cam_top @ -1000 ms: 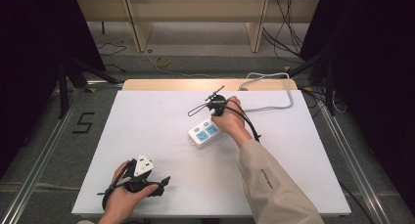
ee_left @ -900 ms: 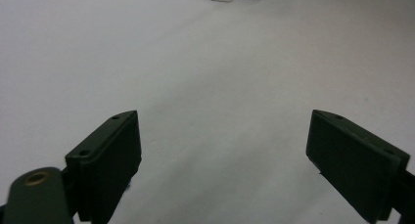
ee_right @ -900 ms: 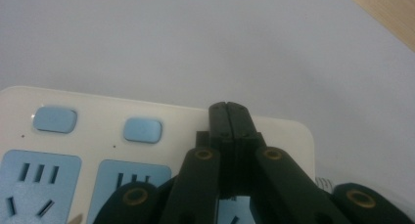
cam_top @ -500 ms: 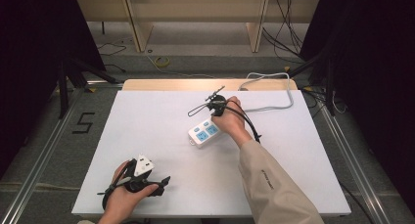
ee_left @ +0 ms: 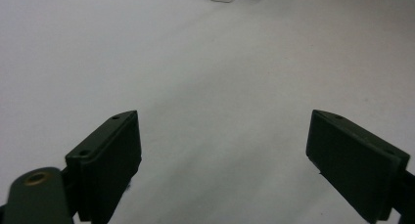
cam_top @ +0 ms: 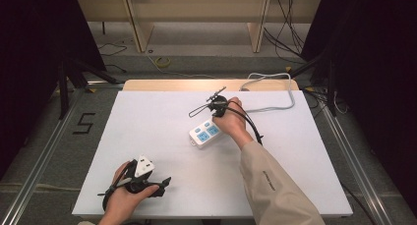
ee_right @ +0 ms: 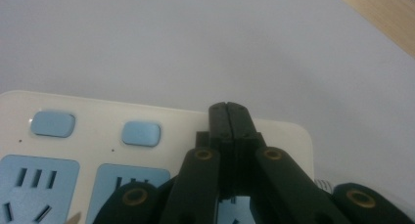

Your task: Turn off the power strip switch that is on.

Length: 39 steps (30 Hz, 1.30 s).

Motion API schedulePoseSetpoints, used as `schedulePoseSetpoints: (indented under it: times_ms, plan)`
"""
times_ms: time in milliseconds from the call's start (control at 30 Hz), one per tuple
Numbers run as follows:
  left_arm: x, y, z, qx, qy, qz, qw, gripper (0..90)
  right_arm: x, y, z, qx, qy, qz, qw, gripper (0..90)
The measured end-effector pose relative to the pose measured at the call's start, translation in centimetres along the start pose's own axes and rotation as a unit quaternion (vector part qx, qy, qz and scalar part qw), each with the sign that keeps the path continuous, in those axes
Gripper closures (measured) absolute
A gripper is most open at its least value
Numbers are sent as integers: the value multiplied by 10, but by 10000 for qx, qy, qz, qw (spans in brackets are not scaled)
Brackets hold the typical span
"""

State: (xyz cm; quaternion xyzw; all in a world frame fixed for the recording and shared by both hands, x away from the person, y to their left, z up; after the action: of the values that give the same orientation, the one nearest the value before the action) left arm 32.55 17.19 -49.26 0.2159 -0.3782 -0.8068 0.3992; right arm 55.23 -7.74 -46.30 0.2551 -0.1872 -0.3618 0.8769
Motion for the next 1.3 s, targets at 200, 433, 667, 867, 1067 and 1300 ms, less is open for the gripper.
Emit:
schedulePoseSetpoints:
  times_ms: [200, 433, 667, 867, 1067, 1300]
  plan:
    - [0, 0, 0, 3, 0, -1, 10000, 128, 0, -1, 0, 4, -18, 33, 10000, 900]
    - [0, 0, 0, 1, 0, 4, 10000, 128, 0, 0, 4, 88, -18, 13, 10000, 900]
    - [0, 0, 0, -2, 3, 1, 10000, 128, -1, -4, 10, 193, 2, -25, 9998, 900]
    - [1, 0, 0, -2, 6, 5, 10000, 128, 2, -6, 20, 223, 20, -21, 9997, 900]
    - [1, 0, 0, -9, 6, 7, 10000, 128, 3, -13, 26, 237, 74, -42, 9997, 900]
    - [0, 0, 0, -12, 13, 17, 10000, 129, 1, -25, 36, 273, 141, -66, 9995, 885]
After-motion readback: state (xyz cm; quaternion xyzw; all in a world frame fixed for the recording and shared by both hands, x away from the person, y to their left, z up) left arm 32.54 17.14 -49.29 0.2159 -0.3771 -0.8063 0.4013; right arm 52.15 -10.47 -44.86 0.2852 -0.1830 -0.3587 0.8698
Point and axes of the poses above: each handheld gripper's, and its own axes: z roughly backward along the jaws, y roughly out of its top, x roughly to its right, the point moved 2 cm from there along -z, roughly forward along the jaws, and after that the axes turned 3 degrees about x, right-handed, at the moved point
